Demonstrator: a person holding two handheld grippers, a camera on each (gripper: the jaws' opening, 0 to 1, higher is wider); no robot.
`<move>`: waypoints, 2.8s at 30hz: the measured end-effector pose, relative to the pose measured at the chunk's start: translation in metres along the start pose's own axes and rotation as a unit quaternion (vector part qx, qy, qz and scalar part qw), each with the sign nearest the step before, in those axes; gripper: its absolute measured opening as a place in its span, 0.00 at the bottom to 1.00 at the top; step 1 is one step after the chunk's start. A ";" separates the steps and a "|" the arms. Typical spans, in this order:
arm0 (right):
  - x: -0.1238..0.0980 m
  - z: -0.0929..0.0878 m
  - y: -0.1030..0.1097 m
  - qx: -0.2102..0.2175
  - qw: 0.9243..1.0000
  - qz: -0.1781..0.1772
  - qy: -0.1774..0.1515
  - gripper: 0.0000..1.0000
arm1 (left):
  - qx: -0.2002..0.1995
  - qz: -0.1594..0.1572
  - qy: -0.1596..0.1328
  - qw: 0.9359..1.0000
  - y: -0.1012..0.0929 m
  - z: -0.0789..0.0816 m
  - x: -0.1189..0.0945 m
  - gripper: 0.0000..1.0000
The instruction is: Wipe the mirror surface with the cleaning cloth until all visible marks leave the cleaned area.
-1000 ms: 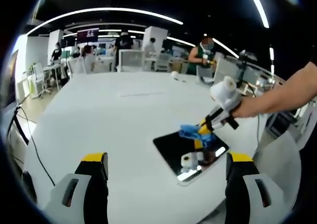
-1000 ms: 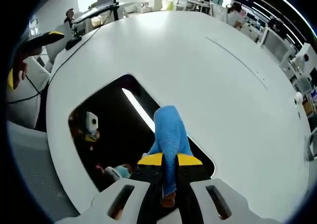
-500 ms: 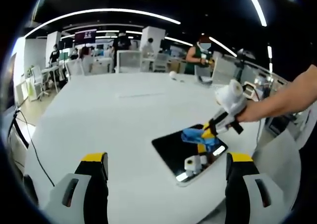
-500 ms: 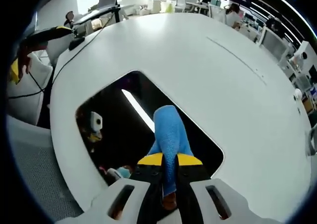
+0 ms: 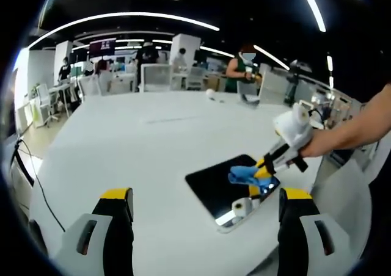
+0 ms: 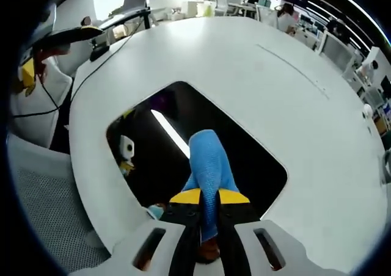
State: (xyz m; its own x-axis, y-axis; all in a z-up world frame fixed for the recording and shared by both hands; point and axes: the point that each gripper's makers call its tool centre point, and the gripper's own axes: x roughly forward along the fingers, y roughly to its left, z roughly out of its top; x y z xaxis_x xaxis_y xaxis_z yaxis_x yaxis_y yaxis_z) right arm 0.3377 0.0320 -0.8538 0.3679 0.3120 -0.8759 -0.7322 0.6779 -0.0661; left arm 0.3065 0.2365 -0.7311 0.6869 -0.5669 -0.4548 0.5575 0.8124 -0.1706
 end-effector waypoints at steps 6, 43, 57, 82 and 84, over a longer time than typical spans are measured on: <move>-0.004 -0.005 0.007 0.004 1.000 0.000 -0.003 0.03 | 0.004 -0.004 -0.002 1.000 -0.001 0.003 0.001 1.00; -0.021 -0.033 0.044 0.010 1.000 0.022 -0.005 0.03 | 0.015 -0.022 -0.007 1.000 -0.016 0.006 0.006 1.00; -0.023 -0.034 0.046 0.005 1.000 0.029 -0.001 0.03 | 0.015 -0.020 -0.006 1.000 -0.017 0.004 0.004 1.00; -0.028 -0.044 0.038 -0.016 0.999 0.044 0.008 0.03 | 0.019 -0.014 -0.006 1.000 -0.017 0.006 0.002 1.00; -0.029 -0.047 0.034 -0.015 0.999 0.044 0.011 0.03 | 0.018 -0.013 -0.006 1.000 -0.018 0.006 0.002 1.00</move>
State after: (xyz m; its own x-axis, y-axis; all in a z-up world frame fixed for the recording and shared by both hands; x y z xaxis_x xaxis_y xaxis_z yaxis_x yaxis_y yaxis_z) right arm 0.2749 0.0150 -0.8533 0.2893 0.3546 -0.8891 -0.7781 0.6281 -0.0027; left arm 0.3011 0.2197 -0.7235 0.6771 -0.5901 -0.4397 0.5920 0.7917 -0.1508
